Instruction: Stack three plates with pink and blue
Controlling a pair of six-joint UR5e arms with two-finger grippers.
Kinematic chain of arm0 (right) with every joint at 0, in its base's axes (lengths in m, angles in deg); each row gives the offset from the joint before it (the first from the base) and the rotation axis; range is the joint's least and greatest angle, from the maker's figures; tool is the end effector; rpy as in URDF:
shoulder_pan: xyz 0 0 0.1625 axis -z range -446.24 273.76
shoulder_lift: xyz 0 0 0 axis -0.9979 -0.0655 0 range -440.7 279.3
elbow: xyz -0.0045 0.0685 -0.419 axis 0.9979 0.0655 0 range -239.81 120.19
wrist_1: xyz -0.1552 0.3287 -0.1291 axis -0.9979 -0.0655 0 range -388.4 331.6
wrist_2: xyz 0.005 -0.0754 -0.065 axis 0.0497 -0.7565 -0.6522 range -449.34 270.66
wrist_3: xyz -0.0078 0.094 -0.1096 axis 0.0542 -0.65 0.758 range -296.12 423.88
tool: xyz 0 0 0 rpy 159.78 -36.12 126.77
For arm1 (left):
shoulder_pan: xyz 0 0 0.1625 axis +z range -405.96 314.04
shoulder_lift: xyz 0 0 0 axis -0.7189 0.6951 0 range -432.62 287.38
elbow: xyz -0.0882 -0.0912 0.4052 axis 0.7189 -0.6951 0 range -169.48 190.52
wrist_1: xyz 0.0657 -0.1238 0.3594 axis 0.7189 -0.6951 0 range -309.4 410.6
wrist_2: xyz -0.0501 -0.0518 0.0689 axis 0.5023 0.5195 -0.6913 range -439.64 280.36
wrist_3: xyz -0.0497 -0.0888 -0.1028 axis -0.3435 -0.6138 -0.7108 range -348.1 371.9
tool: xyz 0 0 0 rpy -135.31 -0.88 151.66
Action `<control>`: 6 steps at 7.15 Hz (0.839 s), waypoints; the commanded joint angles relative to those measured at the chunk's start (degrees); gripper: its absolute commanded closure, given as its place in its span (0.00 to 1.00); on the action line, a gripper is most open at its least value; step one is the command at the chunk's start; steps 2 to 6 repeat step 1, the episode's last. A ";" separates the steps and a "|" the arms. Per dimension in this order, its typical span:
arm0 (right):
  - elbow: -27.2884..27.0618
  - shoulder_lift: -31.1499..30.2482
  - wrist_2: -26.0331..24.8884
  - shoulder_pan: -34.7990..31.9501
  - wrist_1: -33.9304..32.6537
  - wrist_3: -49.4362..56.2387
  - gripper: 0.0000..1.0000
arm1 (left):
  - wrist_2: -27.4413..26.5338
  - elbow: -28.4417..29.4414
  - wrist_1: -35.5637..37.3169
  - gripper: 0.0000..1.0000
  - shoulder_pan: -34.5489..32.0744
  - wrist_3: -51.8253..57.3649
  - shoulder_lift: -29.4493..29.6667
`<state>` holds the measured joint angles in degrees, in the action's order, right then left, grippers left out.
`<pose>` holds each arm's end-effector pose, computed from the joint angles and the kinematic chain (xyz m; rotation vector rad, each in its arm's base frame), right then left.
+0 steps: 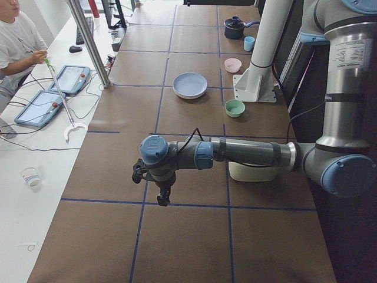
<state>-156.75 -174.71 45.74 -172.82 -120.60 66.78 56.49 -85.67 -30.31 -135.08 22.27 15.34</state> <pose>0.0050 -0.4338 0.6683 0.0085 -0.7872 -0.1096 -0.0222 -0.4370 0.6692 -0.0148 0.8095 0.1509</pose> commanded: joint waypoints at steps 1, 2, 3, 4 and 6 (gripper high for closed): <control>0.00 -0.03 0.01 0.00 0.00 0.00 0.00 | -1.40 -0.23 3.38 0.00 0.09 0.17 0.02; 0.00 -0.03 0.01 0.00 0.00 0.00 0.00 | -1.40 -0.23 3.38 0.00 0.09 0.17 0.02; 0.00 -0.03 0.01 0.00 0.00 0.00 0.00 | -1.40 -0.23 3.38 0.00 0.09 0.17 0.02; 0.00 -0.03 0.01 0.00 0.00 0.00 0.00 | -1.40 -0.23 3.38 0.00 0.09 0.17 0.02; 0.00 -0.03 0.01 0.00 0.00 0.00 0.00 | -1.40 -0.23 3.38 0.00 0.09 0.17 0.02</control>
